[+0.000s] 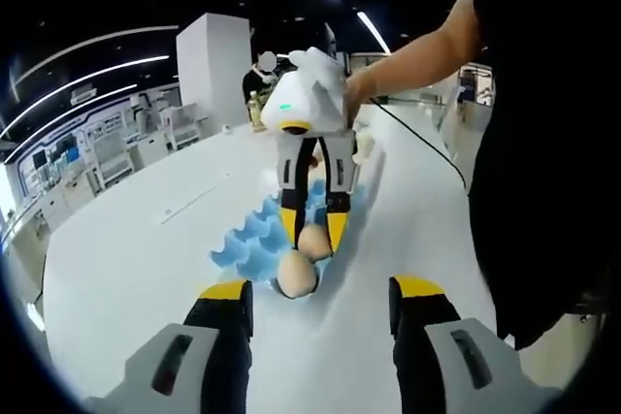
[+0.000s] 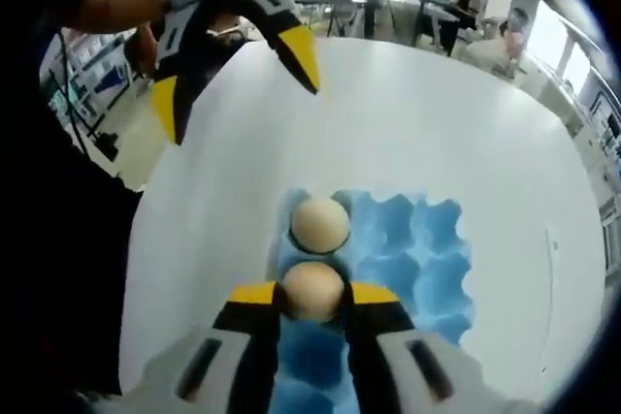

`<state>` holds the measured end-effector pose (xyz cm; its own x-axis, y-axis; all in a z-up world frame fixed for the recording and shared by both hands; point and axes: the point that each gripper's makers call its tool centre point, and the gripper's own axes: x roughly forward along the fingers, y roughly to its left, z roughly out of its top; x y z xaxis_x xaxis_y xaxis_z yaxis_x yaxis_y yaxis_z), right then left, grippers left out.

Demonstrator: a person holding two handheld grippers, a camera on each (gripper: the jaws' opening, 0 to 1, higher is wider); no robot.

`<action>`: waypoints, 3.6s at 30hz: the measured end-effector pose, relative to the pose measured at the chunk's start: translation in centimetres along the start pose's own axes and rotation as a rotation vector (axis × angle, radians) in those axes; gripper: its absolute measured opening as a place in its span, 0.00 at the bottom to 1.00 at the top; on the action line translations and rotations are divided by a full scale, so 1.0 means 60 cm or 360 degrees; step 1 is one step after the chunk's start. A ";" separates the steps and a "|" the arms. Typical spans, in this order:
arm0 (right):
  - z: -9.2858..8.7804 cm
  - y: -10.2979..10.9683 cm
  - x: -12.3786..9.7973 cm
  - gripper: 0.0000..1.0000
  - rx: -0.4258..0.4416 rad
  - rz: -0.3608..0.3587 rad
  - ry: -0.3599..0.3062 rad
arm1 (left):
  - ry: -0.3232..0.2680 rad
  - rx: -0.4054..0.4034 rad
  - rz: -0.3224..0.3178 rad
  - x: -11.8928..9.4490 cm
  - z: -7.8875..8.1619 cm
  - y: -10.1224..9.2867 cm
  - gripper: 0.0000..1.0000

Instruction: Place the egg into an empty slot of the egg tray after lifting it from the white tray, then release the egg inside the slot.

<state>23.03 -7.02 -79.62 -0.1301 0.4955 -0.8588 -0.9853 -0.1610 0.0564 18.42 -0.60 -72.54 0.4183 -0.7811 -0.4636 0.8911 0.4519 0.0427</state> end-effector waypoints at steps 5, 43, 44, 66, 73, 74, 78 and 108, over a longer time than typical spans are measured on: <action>0.000 0.007 -0.001 0.32 -0.0003 0.0002 -0.0054 | 0.0009 0.0008 -0.0002 0.001 0.001 0.000 0.57; -0.125 0.018 -0.103 0.30 0.0310 -0.0199 -0.0143 | 0.0008 0.0049 -0.0030 0.009 0.017 0.002 0.55; -0.137 0.019 -0.108 0.30 0.0329 -0.0211 -0.0127 | 0.0012 0.0049 -0.0032 0.010 0.016 0.001 0.55; -0.305 0.036 -0.192 0.30 0.0597 -0.0385 0.0035 | 0.0011 0.0059 -0.0054 0.018 0.023 -0.004 0.55; -0.341 0.040 -0.213 0.30 0.0644 -0.0433 0.0079 | 0.0010 0.0057 -0.0057 0.019 0.022 -0.006 0.55; -0.349 0.042 -0.217 0.31 0.0648 -0.0439 0.0096 | 0.0013 0.0057 -0.0056 0.019 0.021 -0.006 0.55; -0.372 0.039 -0.234 0.30 0.0650 -0.0493 0.0136 | 0.0016 0.0056 -0.0055 0.020 0.020 -0.005 0.55; -0.452 0.027 -0.262 0.32 0.0716 -0.0322 0.0464 | 0.0022 0.0056 -0.0057 0.019 0.021 -0.004 0.53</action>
<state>26.45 -38.23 -79.87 0.0390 0.2127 -0.9763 -0.9458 0.3232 0.0326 18.91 -2.13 -71.93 0.3838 -0.7904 -0.4775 0.9111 0.4082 0.0566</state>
